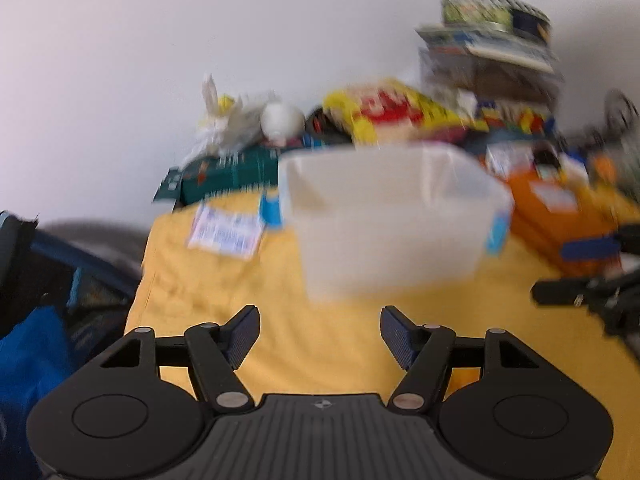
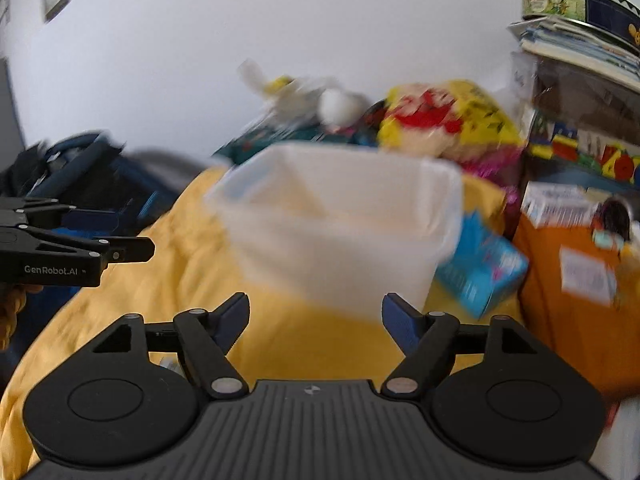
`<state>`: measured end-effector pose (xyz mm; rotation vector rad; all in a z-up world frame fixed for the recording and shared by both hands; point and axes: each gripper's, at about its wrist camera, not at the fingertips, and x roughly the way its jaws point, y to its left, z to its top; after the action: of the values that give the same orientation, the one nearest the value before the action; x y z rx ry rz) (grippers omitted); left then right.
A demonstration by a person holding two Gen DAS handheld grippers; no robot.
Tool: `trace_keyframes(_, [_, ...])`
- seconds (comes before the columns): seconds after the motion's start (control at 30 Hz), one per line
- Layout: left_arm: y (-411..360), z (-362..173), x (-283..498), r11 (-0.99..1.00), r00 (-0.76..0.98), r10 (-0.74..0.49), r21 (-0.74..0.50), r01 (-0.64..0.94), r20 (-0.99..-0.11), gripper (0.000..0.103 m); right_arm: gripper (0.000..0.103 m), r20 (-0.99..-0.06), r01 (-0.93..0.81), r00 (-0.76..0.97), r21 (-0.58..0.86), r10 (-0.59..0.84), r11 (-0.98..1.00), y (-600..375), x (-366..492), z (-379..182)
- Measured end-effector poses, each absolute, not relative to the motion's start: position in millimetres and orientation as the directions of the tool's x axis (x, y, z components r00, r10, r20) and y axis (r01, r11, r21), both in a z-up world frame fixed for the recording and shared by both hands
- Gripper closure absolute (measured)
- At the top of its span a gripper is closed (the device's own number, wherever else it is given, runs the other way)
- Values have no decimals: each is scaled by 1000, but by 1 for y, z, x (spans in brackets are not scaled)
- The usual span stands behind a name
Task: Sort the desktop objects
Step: 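Move both grippers back down to the toy pile, then grasp the blue brick with the left gripper while the right grasps the blue arch block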
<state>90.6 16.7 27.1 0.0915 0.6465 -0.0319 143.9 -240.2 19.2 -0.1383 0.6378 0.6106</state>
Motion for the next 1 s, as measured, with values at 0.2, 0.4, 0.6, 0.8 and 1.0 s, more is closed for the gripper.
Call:
trace_keyframes(0.2, [31, -17, 22, 1000, 713, 7, 9, 0, -701, 33, 29, -650, -612, 583, 44, 488, 790, -248, 67, -27])
trace_keyframes(0.4, [18, -53, -9, 998, 668, 5, 46, 44, -744, 33, 43, -716, -622, 542, 11, 440, 783, -246, 45, -65])
trace_keyframes(0.6, [19, -74, -8, 998, 632, 20, 52, 32, -774, 33, 46, -739, -633, 528, -15, 418, 774, -240, 42, -81])
trace_keyframes(0.8, [16, -91, -1, 998, 620, 6, 43, 44, -785, 49, 46, -765, -645, 501, -18, 405, 764, -234, 43, -98])
trace_keyframes(1.0, [14, -90, 2, 997, 633, 17, 57, 43, -774, 66, 62, -776, -658, 471, 7, 418, 753, -232, 49, -104])
